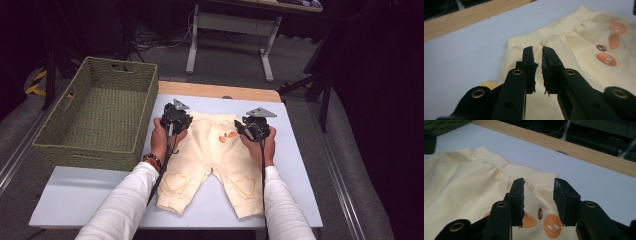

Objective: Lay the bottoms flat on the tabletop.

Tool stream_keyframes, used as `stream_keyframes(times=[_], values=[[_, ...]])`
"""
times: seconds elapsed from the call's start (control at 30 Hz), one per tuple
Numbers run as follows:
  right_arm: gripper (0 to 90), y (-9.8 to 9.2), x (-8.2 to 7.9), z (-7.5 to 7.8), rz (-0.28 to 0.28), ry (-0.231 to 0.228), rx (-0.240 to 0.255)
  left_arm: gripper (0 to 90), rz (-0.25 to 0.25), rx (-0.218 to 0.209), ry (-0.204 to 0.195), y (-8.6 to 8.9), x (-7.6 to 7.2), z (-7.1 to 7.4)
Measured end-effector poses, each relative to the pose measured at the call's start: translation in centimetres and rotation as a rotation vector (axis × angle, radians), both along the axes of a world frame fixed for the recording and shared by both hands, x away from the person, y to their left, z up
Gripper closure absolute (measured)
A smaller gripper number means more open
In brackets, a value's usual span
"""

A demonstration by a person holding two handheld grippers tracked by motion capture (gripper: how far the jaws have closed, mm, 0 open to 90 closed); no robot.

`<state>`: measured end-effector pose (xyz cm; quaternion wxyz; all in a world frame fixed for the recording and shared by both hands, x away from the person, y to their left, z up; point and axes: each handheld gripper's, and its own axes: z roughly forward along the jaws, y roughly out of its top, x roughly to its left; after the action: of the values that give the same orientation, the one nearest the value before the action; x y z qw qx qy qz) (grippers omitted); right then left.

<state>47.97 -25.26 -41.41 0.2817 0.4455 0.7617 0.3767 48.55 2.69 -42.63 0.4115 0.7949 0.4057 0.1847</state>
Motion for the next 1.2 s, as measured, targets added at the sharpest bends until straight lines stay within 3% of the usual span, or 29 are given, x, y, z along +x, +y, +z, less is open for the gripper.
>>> stream_keyframes(times=[0.13, 0.23, 0.37, 0.4, 0.43, 0.47, 0.6, 0.7, 0.8, 0.87, 1.0, 1.07, 1.2], values=[[60.1, 0.4, -1.8, -0.2, 0.047, -0.015, -0.006, 83.1, -0.059, 0.016, -0.017, -0.1, -2.0, 0.3], [59.2, 0.1, -3.3, -0.1, 0.061, -0.028, 0.053, 82.5, -0.115, 0.051, -0.046, -0.3, -4.0, 0.2], [56.6, -0.3, -5.8, 0.4, 0.085, -0.077, 0.088, 81.0, -0.189, 0.105, -0.103, 0.0, -7.3, 0.1], [56.6, -0.3, -5.8, 0.4, 0.085, -0.077, 0.088, 80.2, -0.189, 0.105, -0.103, 0.0, -7.3, 0.1], [55.9, -0.4, -6.2, 0.4, 0.087, -0.082, 0.094, 80.2, -0.203, 0.133, -0.135, 0.2, -8.3, 0.0], [54.9, -0.4, -7.1, 0.6, 0.105, -0.098, 0.099, 79.8, -0.208, 0.137, -0.142, 0.3, -8.7, 0.0], [54.0, -0.5, -9.0, 0.4, 0.14, -0.119, 0.09, 78.1, -0.24, 0.141, -0.164, 1.6, -10.6, -0.2], [53.6, -0.5, -9.6, 0.3, 0.146, -0.123, 0.081, 77.3, -0.246, 0.135, -0.17, 2.1, -11.5, -0.4], [53.3, -0.6, -10.3, 0.1, 0.157, -0.124, 0.071, 76.1, -0.257, 0.179, -0.215, 2.3, -12.9, -0.7], [52.7, -0.7, -10.7, 0.1, 0.157, -0.123, 0.082, 75.4, -0.272, 0.151, -0.205, 2.6, -13.6, -0.9], [50.9, -0.9, -11.5, 0.3, 0.164, -0.138, 0.087, 73.5, -0.271, 0.15, -0.226, 3.4, -14.7, -1.1], [49.4, -0.9, -12.2, 0.4, 0.166, -0.151, 0.079, 72.1, -0.274, 0.117, -0.214, 4.0, -15.1, -1.2], [47.9, -0.7, -13.1, 0.4, 0.18, -0.168, 0.058, 69.6, -0.293, 0.129, -0.233, 4.4, -16.1, -1.1]])
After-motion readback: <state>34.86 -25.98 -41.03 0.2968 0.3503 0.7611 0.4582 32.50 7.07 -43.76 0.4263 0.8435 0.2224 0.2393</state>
